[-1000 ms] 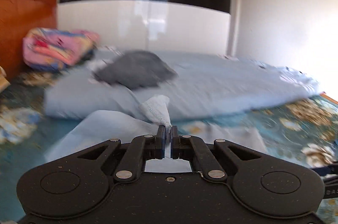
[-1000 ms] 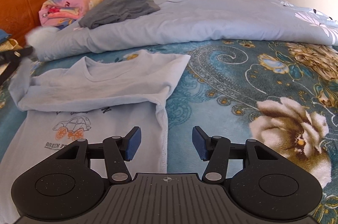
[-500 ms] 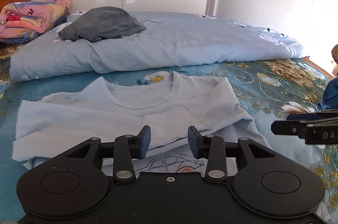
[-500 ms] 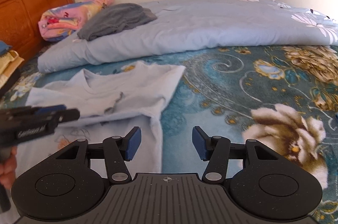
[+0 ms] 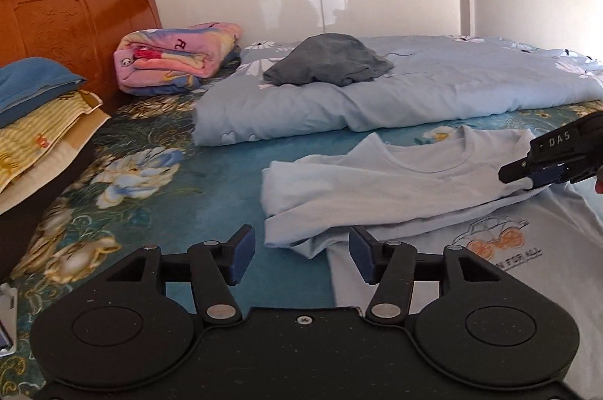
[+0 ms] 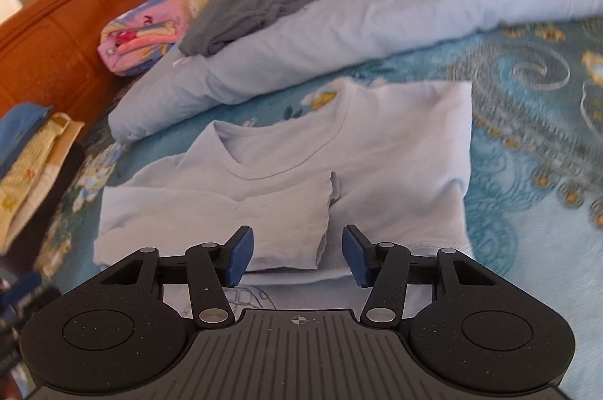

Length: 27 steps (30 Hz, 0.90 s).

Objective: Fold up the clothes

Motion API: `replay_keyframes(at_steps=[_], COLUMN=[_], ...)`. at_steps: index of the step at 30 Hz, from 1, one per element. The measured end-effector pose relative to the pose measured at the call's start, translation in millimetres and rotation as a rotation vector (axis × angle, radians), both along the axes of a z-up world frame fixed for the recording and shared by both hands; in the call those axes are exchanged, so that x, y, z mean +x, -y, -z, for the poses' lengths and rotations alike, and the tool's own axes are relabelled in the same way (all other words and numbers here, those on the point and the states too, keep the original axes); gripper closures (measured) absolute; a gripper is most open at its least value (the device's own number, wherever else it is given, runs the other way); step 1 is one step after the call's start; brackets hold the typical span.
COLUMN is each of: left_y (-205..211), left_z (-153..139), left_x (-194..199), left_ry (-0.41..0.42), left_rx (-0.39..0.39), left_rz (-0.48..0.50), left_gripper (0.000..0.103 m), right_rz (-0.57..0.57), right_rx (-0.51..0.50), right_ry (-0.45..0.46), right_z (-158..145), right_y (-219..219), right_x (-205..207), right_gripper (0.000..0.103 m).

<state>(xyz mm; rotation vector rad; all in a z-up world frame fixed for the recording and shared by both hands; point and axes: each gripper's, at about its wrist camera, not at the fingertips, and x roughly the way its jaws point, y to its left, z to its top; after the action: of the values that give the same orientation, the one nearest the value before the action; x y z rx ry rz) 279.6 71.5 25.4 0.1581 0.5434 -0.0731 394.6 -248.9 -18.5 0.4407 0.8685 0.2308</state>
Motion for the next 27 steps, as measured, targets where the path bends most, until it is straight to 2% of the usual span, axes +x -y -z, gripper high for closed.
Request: replay_keyframes(at_steps=[1, 2, 3, 5, 8, 10, 15, 18, 19, 21, 23, 25, 27], left_y=[-6, -10, -14, -19, -17, -10, 10, 21, 22, 18, 8, 1, 3], left_z=[2, 4, 5, 8, 14, 19, 27, 33, 35, 38, 36, 35, 34], left_x=[0, 0, 1, 4, 16, 29, 62, 79, 85, 96, 101, 98, 94], left_ry=[-0.008, -0.015, -0.02, -0.027, -0.025, -0.031, -0.041, -0.026, -0.02, -0.018, -0.012, 0.001, 0.006], left_rx=[-0.003, -0.006, -0.009, -0.016, 0.003, 0.034, 0.05, 0.051, 0.045, 0.032, -0.021, -0.058, -0.049], left_rz=[-0.015, -0.031, -0.04, -0.05, -0.026, -0.012, 0.008, 0.017, -0.01, -0.122, -0.22, -0.258, -0.259], left_gripper=[0.049, 0.049, 0.048, 0.047, 0.044, 0.044, 0.043, 0.043, 0.043, 0.043, 0.041, 0.04, 0.04], right_rz=[0.0, -0.003, -0.008, -0.02, -0.047, -0.077, -0.179, -0.241, -0.26, -0.279, -0.274, -0.243, -0.202], right_rx=[0.04, 0.075, 0.093, 0.093, 0.071, 0.089, 0.077, 0.052, 0.039, 0.0, -0.029, -0.075, -0.11], right_ry=[-0.017, -0.034, -0.046, -0.046, 0.027, 0.103, 0.302, 0.379, 0.401, 0.445, 0.465, 0.453, 0.415], right_z=[3, 6, 8, 4, -22, -54, -139, -177, -187, -200, -203, -194, -176], right_y=[0, 0, -2, -6, -16, -21, -46, -63, -68, -73, -66, -52, -34], right_x=[3, 5, 8, 11, 14, 18, 25, 27, 27, 25, 23, 24, 25], right_gripper=[0.065, 0.085, 0.092, 0.097, 0.099, 0.099, 0.099, 0.099, 0.099, 0.099, 0.099, 0.099, 0.099])
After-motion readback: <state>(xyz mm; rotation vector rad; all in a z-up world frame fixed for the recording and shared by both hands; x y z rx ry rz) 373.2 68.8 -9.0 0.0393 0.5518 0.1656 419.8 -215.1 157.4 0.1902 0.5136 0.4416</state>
